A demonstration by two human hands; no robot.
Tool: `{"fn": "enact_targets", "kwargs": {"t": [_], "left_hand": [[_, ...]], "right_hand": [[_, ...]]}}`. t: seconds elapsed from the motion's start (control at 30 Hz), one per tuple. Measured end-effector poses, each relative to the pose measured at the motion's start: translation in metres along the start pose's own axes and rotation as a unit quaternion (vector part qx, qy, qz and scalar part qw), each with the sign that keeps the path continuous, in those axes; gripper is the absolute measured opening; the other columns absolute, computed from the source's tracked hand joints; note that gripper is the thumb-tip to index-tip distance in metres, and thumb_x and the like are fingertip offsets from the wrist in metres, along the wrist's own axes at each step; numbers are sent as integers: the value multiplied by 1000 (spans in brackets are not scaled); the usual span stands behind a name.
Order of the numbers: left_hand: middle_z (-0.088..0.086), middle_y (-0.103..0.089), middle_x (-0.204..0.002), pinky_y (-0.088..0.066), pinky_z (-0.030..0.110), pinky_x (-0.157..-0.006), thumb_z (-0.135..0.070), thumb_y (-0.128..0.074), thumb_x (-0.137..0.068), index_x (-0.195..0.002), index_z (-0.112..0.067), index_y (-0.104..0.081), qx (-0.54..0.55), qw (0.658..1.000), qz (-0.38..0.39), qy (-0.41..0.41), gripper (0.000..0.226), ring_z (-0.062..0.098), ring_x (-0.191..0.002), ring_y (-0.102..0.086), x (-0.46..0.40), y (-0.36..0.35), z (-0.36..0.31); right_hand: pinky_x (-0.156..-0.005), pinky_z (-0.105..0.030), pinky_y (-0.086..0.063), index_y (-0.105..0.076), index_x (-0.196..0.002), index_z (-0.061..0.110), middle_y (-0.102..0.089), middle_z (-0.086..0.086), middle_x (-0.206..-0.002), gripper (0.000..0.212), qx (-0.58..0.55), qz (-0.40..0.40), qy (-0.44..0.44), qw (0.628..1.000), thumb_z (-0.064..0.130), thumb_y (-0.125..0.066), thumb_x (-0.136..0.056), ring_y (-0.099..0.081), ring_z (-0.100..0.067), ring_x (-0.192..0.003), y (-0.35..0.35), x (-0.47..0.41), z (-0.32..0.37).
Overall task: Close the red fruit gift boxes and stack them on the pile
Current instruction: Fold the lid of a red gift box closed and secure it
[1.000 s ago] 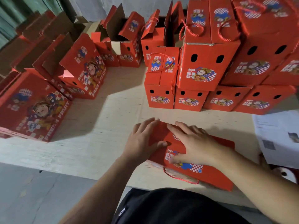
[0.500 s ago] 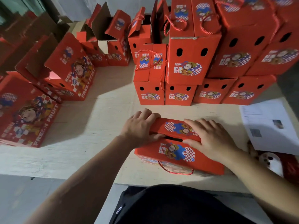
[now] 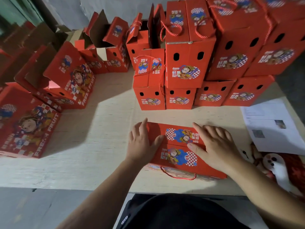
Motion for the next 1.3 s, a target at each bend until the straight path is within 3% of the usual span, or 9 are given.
{"fn": "enact_targets", "kwargs": {"t": [0.17, 0.33, 0.53, 0.63, 0.73, 0.9, 1.0, 1.13, 1.3], "left_hand": [[-6, -62, -135, -63, 49, -91, -61, -85, -73, -149, -37, -30, 296, 946, 84, 99, 97, 17, -116, -68, 6, -15, 10], [2, -55, -137, -57, 53, -99, -54, -97, -61, -149, -28, -35, 212, 956, 188, 80, 111, 27, -124, -61, -33, -14, 2], [-4, -52, -150, -35, 47, -111, -79, -70, -76, -150, -37, -45, -119, 986, -99, -62, 88, 27, -134, -48, -66, 35, -52], [-4, -37, -158, -35, 51, -118, -80, -70, -75, -155, -41, -29, 69, 984, -132, 95, 98, 24, -141, -40, -24, 5, -18], [1, -68, -134, -59, 51, -96, -61, -87, -74, -143, -30, -48, 470, 857, -80, 193, 85, 19, -112, -72, 7, -39, 5], [12, -75, -81, -62, 38, -68, -40, -87, -83, -109, -9, -68, 476, 870, -29, 129, 44, 21, -72, -75, -28, -23, 0], [0, -79, -93, -60, 27, -68, -44, -80, -87, -120, -16, -65, 471, 874, 12, 117, 45, 17, -85, -78, -28, -12, 3], [-5, -62, -63, -39, 19, -45, -71, -64, -87, -92, -7, -71, 395, 888, 42, 230, 64, 6, -56, -57, 14, -21, 33], [0, -47, -66, -29, 26, -49, -49, -63, -101, -79, -11, -68, 450, 856, 47, 249, 43, 12, -50, -36, 28, 10, 23]], "right_hand": [[-105, -42, -34, -22, -154, 41, -46, 6, -144, 96, 4, 44, -25, 999, 97, -10, -78, -42, -24, -130, 5, -9, -1], [-93, -40, -53, -55, -131, 44, -64, 13, -133, 112, -79, 118, -73, 987, 114, -34, -46, -63, -19, -115, 16, -34, -13], [-102, -41, -52, -67, -124, 50, -73, 15, -120, 99, -323, 101, -188, 922, 111, -44, -49, -67, -20, -115, -5, -15, -27], [-91, -47, -59, -74, -105, 47, -79, 10, -93, 70, -439, 127, -165, 874, 99, -55, -62, -75, -19, -90, -30, -3, 6], [-81, -45, -63, -75, -108, 34, -79, 7, -89, 45, -491, 65, -164, 853, 70, -65, -82, -77, -16, -82, -42, -2, 30], [-78, -13, -54, -65, -125, 26, -76, 11, -115, 30, -611, 63, -151, 775, 33, -72, -97, -72, -1, -99, -39, -20, 60], [-97, -29, -56, -61, -136, 24, -65, 4, -128, 42, -582, -43, -150, 798, 16, -72, -96, -65, -7, -113, -26, -21, 61], [-85, -17, -51, -74, -94, 22, -68, 10, -100, 29, -482, -227, -62, 844, -4, -63, -92, -66, -7, -98, 18, -8, 65], [-83, -11, -51, -71, -114, 42, -72, 24, -105, 32, -522, -66, 58, 848, 15, -65, -98, -68, 3, -100, 13, -15, 134]]}}
Point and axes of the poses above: each hand's wrist, its own x-axis away from the middle knuckle, its own y-axis out of the back of the hand, z = x × y, the point moved 8 cm from there along -x, towards the middle knuckle
